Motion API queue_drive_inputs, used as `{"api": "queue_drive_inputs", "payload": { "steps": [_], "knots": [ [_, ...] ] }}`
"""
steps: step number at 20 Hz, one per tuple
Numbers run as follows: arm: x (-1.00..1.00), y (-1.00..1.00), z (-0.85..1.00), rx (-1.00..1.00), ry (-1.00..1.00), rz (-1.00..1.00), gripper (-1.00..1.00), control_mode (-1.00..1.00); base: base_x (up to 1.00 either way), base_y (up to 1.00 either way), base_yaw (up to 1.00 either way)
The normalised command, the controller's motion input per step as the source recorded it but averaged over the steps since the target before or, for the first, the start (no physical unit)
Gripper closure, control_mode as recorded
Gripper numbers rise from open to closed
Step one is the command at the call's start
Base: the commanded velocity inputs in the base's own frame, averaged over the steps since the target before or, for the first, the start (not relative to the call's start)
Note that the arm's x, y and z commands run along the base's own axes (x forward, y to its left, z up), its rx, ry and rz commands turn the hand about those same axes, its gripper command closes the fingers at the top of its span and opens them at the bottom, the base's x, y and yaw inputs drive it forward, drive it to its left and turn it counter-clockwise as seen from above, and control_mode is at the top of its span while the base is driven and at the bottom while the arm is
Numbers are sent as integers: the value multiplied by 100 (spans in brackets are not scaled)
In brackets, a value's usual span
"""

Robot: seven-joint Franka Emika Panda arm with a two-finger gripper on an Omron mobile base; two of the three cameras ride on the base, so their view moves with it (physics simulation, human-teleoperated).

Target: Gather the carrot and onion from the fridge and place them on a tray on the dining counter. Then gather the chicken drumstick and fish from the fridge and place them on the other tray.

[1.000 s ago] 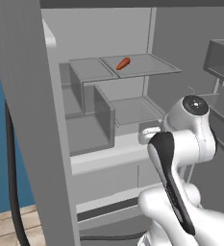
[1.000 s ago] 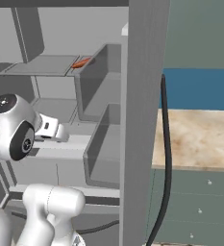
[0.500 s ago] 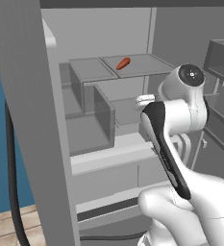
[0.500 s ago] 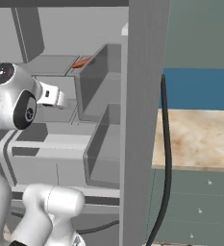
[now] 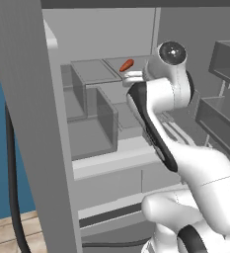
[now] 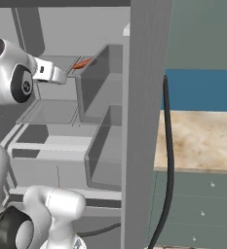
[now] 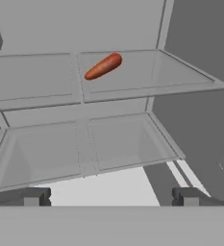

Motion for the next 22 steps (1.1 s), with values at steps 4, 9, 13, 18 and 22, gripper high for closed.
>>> {"api": "queue_drive_inputs", "payload": {
  "steps": [4, 9, 13, 18, 22],
  "knots": [
    [82, 5, 23, 0, 0, 0, -100, -100, 0, 0, 0],
    [64, 0, 1, 0, 4, -1, -100, -100, 0, 0, 0],
    [57, 7, 0, 0, 9, -3, -100, -100, 0, 0, 0],
    [51, 22, 0, 0, 11, -10, -100, -100, 0, 0, 0],
    [51, 9, -3, 0, 9, -10, -100, -100, 0, 0, 0]
  ]
}}
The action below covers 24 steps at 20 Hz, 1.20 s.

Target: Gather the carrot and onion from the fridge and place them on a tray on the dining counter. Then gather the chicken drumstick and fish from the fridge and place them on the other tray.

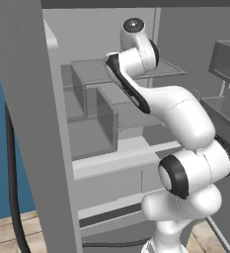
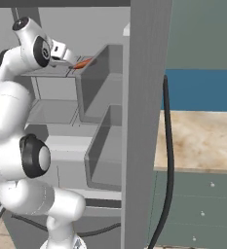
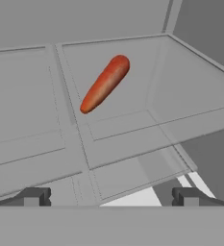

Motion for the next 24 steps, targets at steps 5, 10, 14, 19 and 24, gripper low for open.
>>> {"api": "queue_drive_inputs", "payload": {
  "steps": [5, 10, 14, 19, 24],
  "knots": [
    [26, -1, -14, 0, 0, -5, -100, -100, 0, 0, 0],
    [35, -4, -19, 0, 0, -2, -100, -100, 0, 0, 0],
    [45, -8, -22, 0, 0, 0, -100, -100, 0, 0, 0],
    [42, -10, -19, 0, 0, 0, -100, -100, 0, 0, 0],
    [48, -7, -12, 0, 0, 0, -100, -100, 0, 0, 0]
  ]
}}
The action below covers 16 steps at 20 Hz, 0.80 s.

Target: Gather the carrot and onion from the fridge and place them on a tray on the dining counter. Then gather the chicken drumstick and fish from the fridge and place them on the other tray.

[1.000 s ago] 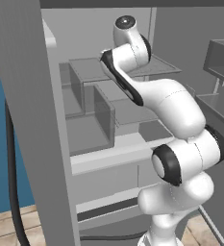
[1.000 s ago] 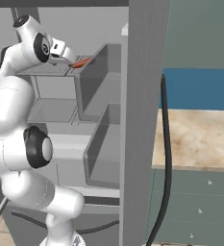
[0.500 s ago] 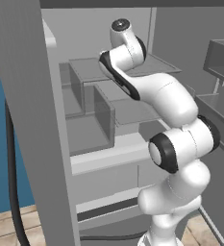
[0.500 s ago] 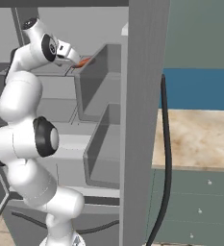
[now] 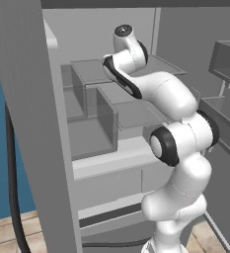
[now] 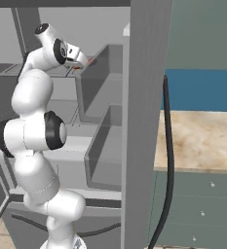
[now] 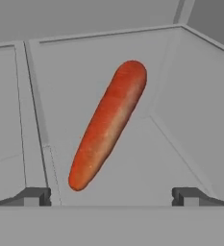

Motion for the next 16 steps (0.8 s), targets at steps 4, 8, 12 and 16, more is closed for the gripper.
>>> {"api": "queue_drive_inputs", "payload": {
  "steps": [4, 8, 12, 16],
  "knots": [
    [59, 0, -3, 0, 0, 0, -100, -100, 0, 0, 0],
    [54, 0, -5, 0, 0, 0, -100, -100, 0, 0, 0],
    [46, 0, -3, 1, 0, 0, -100, -100, 0, 0, 0],
    [12, 0, -28, 0, -1, 0, 100, -100, 0, 0, 0]
  ]
}}
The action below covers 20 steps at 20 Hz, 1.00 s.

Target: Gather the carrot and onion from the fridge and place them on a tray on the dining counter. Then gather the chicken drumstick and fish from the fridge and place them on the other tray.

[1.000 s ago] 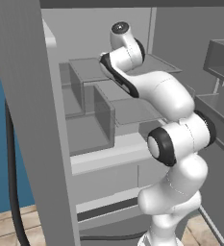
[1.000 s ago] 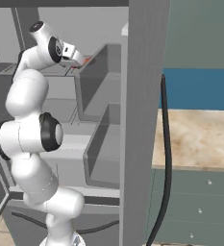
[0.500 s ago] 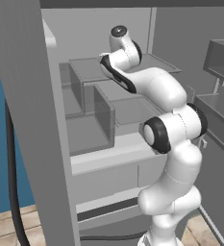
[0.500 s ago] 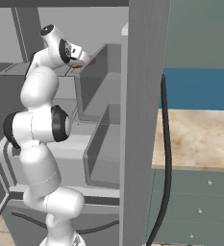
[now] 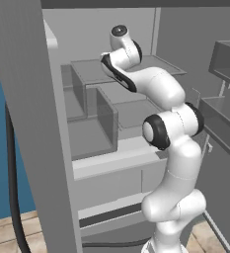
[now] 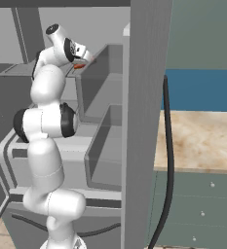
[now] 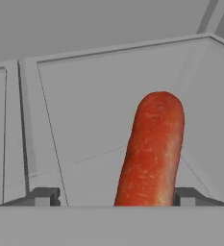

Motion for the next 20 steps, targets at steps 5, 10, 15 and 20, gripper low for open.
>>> {"api": "queue_drive_inputs", "payload": {
  "steps": [5, 10, 15, 20],
  "knots": [
    [0, 0, -30, 0, -2, 0, 100, -100, 0, 0, 0],
    [-4, -1, -33, 0, 0, 0, 100, -100, 0, 0, 0],
    [-62, 5, -12, 0, -10, 0, 100, -100, 0, 0, 0],
    [-99, 6, -7, 0, -31, 0, 100, -100, 0, 0, 0]
  ]
}}
